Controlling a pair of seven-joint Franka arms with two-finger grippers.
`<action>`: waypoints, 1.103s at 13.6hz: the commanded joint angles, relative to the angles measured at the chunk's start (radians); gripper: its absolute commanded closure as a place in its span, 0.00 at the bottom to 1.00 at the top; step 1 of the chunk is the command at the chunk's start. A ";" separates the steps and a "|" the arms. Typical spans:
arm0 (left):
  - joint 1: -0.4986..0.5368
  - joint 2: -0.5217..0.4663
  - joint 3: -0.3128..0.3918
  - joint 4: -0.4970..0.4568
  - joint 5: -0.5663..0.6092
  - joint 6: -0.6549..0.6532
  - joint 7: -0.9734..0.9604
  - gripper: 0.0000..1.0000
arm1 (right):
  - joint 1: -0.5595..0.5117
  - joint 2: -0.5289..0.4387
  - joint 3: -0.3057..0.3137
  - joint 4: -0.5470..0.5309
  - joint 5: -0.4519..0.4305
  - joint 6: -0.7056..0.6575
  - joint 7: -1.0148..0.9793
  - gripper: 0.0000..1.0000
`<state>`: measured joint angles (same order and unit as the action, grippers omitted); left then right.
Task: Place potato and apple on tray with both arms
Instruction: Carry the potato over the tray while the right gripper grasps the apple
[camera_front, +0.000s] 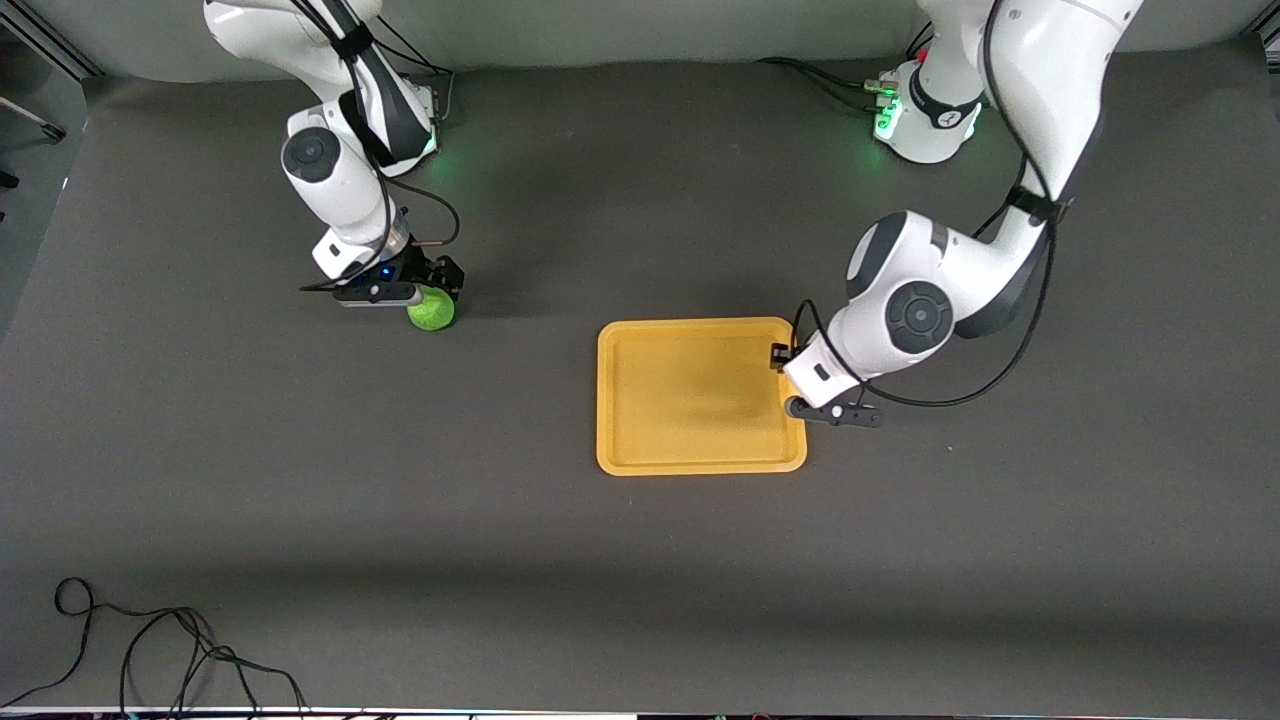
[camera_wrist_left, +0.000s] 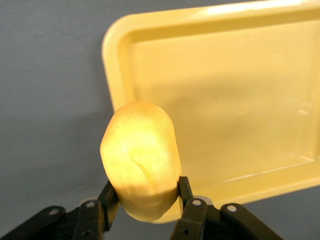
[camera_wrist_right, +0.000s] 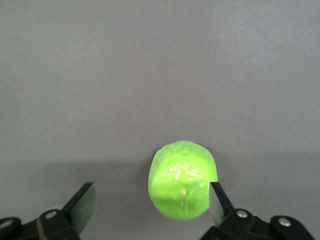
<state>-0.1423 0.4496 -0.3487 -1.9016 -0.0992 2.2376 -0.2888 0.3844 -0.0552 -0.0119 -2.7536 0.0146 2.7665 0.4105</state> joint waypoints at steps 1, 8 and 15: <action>-0.028 0.047 0.016 0.007 -0.004 0.062 -0.027 0.92 | 0.004 0.075 -0.013 0.008 0.001 0.065 0.001 0.00; -0.049 0.104 0.019 0.009 0.010 0.137 -0.058 0.29 | 0.004 0.118 -0.054 0.008 -0.002 0.079 -0.041 0.00; -0.030 -0.009 0.091 0.036 0.029 -0.046 -0.041 0.02 | 0.002 0.152 -0.056 0.011 -0.002 0.079 -0.041 0.38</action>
<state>-0.1702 0.5337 -0.3123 -1.8803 -0.0869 2.3205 -0.3183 0.3832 0.0804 -0.0582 -2.7511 0.0146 2.8275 0.3888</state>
